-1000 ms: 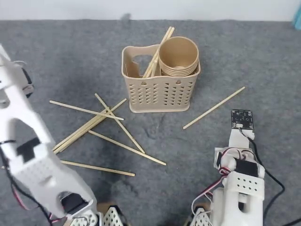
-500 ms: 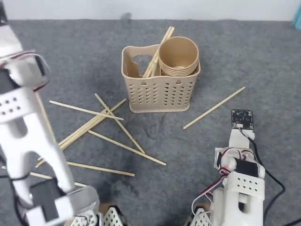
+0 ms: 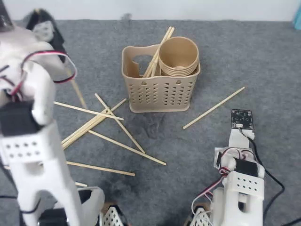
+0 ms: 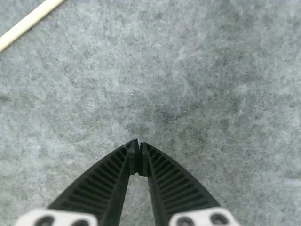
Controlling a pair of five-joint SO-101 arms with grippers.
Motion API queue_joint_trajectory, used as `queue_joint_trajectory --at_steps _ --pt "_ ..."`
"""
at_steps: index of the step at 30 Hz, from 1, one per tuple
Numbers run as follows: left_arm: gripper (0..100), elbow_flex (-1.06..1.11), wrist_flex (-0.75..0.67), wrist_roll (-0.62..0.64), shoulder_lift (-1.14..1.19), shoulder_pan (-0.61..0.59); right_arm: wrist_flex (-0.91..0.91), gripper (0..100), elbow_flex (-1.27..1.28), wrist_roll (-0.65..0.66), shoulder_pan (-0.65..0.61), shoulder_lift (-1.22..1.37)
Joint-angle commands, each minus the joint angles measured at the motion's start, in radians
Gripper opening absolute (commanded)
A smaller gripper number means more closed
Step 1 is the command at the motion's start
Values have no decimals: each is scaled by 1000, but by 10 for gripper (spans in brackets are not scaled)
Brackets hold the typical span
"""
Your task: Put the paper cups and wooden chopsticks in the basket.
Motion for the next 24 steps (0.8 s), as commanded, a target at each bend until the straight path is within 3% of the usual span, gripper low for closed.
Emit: queue_joint_trajectory --at_steps 1,5,13,24 --pt "11 -1 -104 12 -71 95 -24 8 -8 14 2 -22" --pt "11 35 -244 12 -95 189 -24 8 -8 14 2 -22" --pt "11 251 -686 6 -97 302 -24 8 -8 14 4 -22" --pt "11 559 -930 6 -94 310 -24 8 -8 14 4 -22"
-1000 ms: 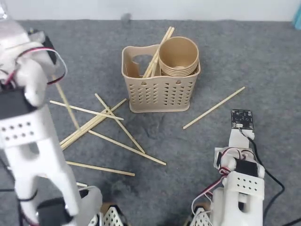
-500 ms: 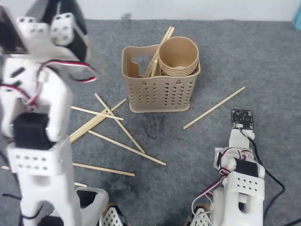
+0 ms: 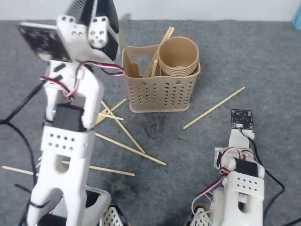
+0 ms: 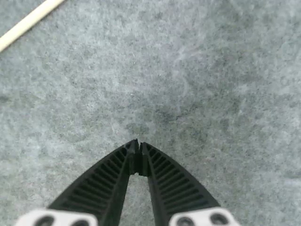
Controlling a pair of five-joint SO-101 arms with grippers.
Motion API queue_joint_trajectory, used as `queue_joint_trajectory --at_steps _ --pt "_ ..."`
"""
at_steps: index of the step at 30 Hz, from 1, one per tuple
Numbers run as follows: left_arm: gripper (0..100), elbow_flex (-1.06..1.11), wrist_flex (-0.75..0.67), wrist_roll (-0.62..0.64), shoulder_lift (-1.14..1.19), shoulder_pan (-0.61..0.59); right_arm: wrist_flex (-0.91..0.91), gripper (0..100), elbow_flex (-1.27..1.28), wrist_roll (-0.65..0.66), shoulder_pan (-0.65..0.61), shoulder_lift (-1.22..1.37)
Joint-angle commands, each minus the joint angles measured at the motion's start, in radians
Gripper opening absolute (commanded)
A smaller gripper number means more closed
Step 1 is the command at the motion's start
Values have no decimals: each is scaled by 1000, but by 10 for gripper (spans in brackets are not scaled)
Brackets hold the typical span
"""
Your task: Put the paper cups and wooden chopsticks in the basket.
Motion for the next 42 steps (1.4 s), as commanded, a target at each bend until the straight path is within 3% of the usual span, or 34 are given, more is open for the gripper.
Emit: queue_joint_trajectory --at_steps 1,8,19,27,30,35,42 --pt "11 91 -120 5 -17 0 -24 8 -8 15 4 -22" --pt "12 337 -259 5 -20 8 -24 8 -8 15 4 -22" --pt "14 507 -261 6 -23 0 -24 8 -6 15 4 -22" --pt "215 506 -255 11 -110 -32 -24 8 -6 15 4 -22" --pt "205 481 -152 8 -229 -55 -24 8 -6 15 2 -22" --pt "131 352 195 12 -410 -133 -24 8 -6 15 1 -22" --pt "69 229 502 15 -397 -348 -22 8 -5 15 -1 -22"
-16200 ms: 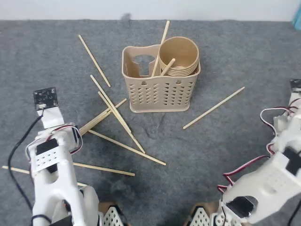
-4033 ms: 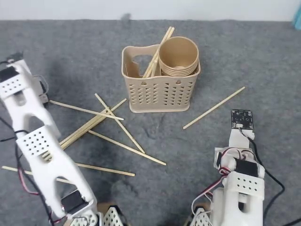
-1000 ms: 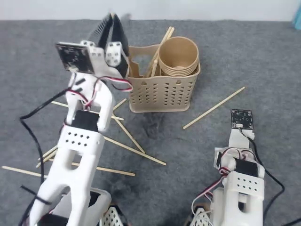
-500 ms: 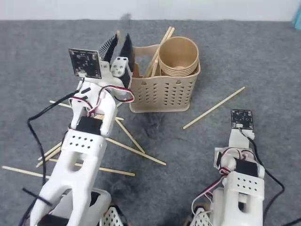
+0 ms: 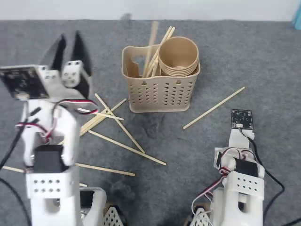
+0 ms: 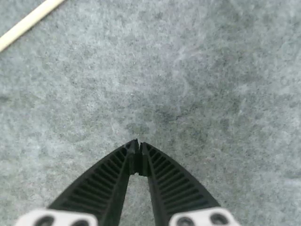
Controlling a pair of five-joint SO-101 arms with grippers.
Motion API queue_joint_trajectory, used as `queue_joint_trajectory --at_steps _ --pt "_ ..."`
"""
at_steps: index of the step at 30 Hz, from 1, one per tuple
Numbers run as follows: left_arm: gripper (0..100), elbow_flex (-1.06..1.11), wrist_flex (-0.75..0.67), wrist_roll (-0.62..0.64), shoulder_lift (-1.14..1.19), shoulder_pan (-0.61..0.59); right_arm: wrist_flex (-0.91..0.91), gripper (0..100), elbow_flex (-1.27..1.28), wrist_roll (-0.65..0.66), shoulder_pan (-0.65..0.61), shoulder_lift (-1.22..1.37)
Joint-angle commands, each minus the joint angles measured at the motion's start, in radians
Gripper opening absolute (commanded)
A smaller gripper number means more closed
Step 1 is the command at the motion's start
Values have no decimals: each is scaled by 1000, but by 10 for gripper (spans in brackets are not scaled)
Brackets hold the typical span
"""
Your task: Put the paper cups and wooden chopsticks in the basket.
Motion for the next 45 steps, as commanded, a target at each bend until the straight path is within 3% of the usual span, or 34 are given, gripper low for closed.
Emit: queue_joint_trajectory --at_steps 1,7,15,18,21,30,38,45 --pt "64 -58 94 17 41 -110 -22 8 -5 15 -1 -22" --pt "59 -61 100 117 327 -219 -19 8 -5 15 -1 -22" --pt "62 -61 104 123 715 -180 -18 8 -5 15 -1 -22" --pt "62 -82 146 193 832 -155 -18 8 -5 15 -1 -22" --pt "62 -147 204 250 950 -143 -18 8 -5 15 2 -22" --pt "62 -467 396 258 1298 -124 -18 8 -5 15 4 -22" --pt "63 -722 571 293 1373 -120 -18 8 -5 17 2 -22" --pt "74 -762 589 296 1382 -49 -16 8 -5 55 4 -22"
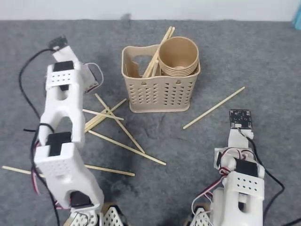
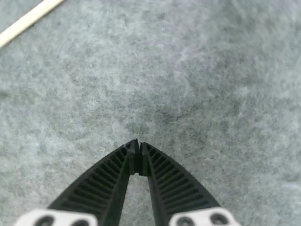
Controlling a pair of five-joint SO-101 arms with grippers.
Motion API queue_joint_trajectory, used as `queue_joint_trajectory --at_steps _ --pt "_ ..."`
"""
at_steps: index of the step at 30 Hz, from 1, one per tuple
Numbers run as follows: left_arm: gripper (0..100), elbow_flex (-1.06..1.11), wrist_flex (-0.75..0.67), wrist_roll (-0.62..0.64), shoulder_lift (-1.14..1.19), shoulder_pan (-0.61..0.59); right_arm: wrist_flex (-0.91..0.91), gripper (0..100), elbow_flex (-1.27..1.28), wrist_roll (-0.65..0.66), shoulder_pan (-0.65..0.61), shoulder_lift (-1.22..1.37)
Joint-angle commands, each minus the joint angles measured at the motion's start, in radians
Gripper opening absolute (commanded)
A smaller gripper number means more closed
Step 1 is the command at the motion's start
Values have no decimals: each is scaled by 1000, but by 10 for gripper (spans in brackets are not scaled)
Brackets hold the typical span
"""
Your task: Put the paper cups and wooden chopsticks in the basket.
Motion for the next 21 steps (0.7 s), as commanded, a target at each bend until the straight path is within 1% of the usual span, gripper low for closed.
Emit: queue_joint_trajectory --at_steps 1,4,6,9,13,18,21 --pt "91 -41 9 26 -3 40 -16 8 -5 20 4 -22" --pt "165 -38 21 74 -3 48 -15 8 -3 20 4 -22" --pt "192 -33 32 84 -3 48 -15 8 -3 21 4 -21" --pt "180 -16 26 84 9 46 -15 8 -3 21 4 -21" --pt "151 -12 21 84 87 46 -15 8 -3 23 4 -21" --pt "128 -13 -55 84 190 41 -15 8 -3 23 4 -21" --pt "86 -22 -52 84 180 41 -15 8 -3 23 4 -21"
